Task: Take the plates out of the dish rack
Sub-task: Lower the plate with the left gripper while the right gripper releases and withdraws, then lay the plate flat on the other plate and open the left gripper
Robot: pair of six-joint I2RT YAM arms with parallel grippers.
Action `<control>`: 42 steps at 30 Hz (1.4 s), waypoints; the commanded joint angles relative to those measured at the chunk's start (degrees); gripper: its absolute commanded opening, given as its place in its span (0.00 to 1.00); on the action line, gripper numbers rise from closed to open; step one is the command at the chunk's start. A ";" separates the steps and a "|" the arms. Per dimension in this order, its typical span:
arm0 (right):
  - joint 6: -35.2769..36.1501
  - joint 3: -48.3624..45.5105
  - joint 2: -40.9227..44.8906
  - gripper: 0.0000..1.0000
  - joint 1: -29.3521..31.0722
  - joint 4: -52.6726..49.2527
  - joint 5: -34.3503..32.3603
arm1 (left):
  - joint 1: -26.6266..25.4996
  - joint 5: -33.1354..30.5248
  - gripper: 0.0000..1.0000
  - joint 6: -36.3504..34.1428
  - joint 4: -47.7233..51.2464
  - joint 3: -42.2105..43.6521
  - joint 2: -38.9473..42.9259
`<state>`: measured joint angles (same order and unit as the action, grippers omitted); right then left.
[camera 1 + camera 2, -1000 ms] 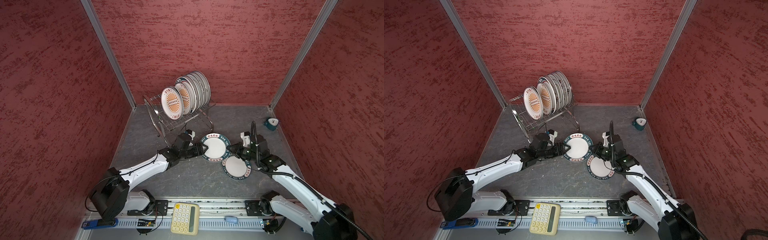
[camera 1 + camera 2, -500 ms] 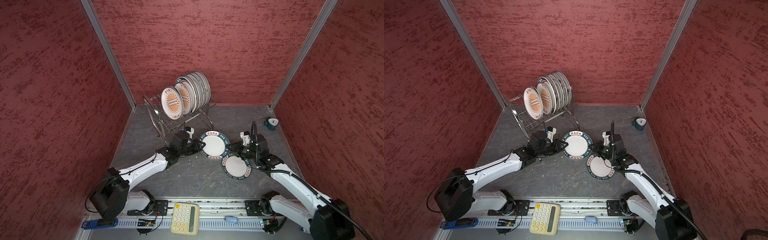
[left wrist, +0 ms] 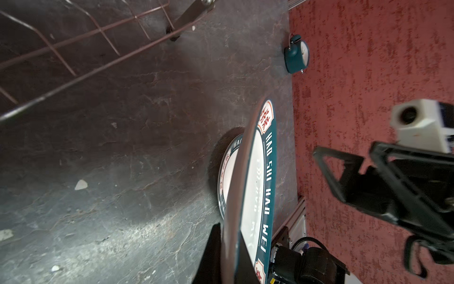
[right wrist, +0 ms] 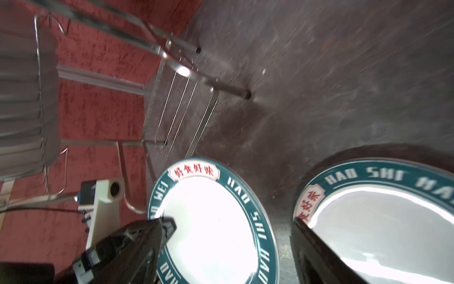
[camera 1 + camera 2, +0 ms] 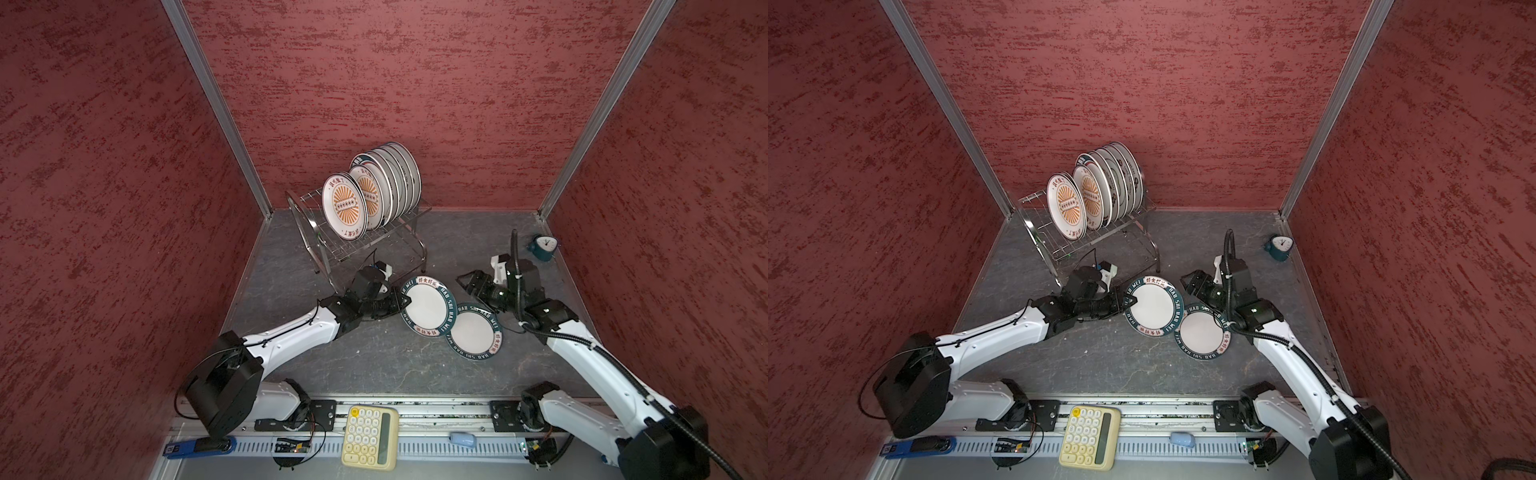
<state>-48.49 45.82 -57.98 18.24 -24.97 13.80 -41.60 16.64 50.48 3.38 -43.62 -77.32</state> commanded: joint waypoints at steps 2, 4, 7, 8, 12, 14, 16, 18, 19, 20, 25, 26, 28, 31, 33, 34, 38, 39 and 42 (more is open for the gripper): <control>5.55 7.12 -0.11 0.91 -1.95 -16.23 -18.49 | -2.10 -0.67 0.00 -0.77 0.58 -3.64 -2.96; 6.42 8.38 -0.21 0.92 -2.60 -17.97 -21.06 | -3.04 -0.71 0.00 -0.66 0.49 -4.92 -5.05; 7.30 8.87 -0.21 0.94 -3.80 -18.88 -22.21 | -4.45 -0.54 0.00 -0.51 0.05 -6.61 -8.37; 7.51 8.82 -0.08 0.95 -4.17 -18.95 -22.19 | -4.91 -0.43 0.00 -0.55 0.12 -7.35 -9.71; 8.21 7.97 0.88 0.99 -5.50 -19.12 -22.30 | -6.47 0.31 0.00 -0.48 -0.18 -10.27 -14.65; 8.56 7.69 1.43 0.99 -6.11 -19.15 -22.10 | -7.34 0.75 0.00 -0.94 -0.17 -11.97 -16.86; 9.08 7.44 1.93 0.99 -6.66 -19.24 -21.65 | -8.25 0.63 0.00 -1.21 0.12 -13.56 -18.74; 9.65 7.27 2.40 0.99 -7.10 -19.24 -21.20 | -8.83 0.56 0.00 -1.20 0.11 -14.70 -20.21; 9.86 7.20 2.64 0.99 -7.39 -19.24 -20.93 | -8.99 0.50 0.00 -1.24 0.39 -15.29 -21.02; 10.00 7.09 2.90 0.99 -7.73 -19.24 -20.79 | -9.18 0.46 0.00 -1.26 0.83 -15.96 -21.81; 11.12 6.34 3.55 0.99 -8.75 -18.57 -19.86 | -10.03 0.12 0.01 -1.36 3.36 -18.49 -24.94; 11.26 6.07 3.62 0.99 -8.95 -18.37 -19.63 | -10.14 -0.06 0.03 -1.42 4.10 -19.08 -25.36; 11.55 5.53 3.57 0.99 -9.26 -17.77 -19.27 | -10.43 -0.87 0.07 -1.70 6.04 -20.39 -26.15; 12.00 4.84 3.48 0.99 -9.77 -16.89 -18.38 | -10.95 -1.31 0.13 -2.17 8.30 -22.24 -27.37; 12.38 4.62 3.48 0.99 -9.98 -16.45 -17.91 | -11.18 -1.40 0.17 -2.14 9.25 -23.04 -28.17; 12.78 4.51 3.54 0.99 -10.11 -16.21 -17.43 | -11.30 -1.41 0.19 -2.14 9.85 -23.63 -28.63; 13.77 4.60 3.74 0.99 -10.40 -16.33 -17.22 | -11.99 -2.39 0.27 -2.20 13.72 -26.44 -30.78; 13.92 4.57 3.75 0.99 -10.47 -16.42 -17.39 | -12.20 -2.73 0.29 -2.19 14.74 -27.20 -31.19; 14.46 4.51 3.92 0.99 -10.71 -16.58 -17.49 | -12.71 -3.69 0.33 -2.09 16.40 -28.77 -32.24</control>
<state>-35.29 50.50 -55.02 8.05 -42.61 -4.12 -53.67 14.44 49.04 16.78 -70.54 -108.75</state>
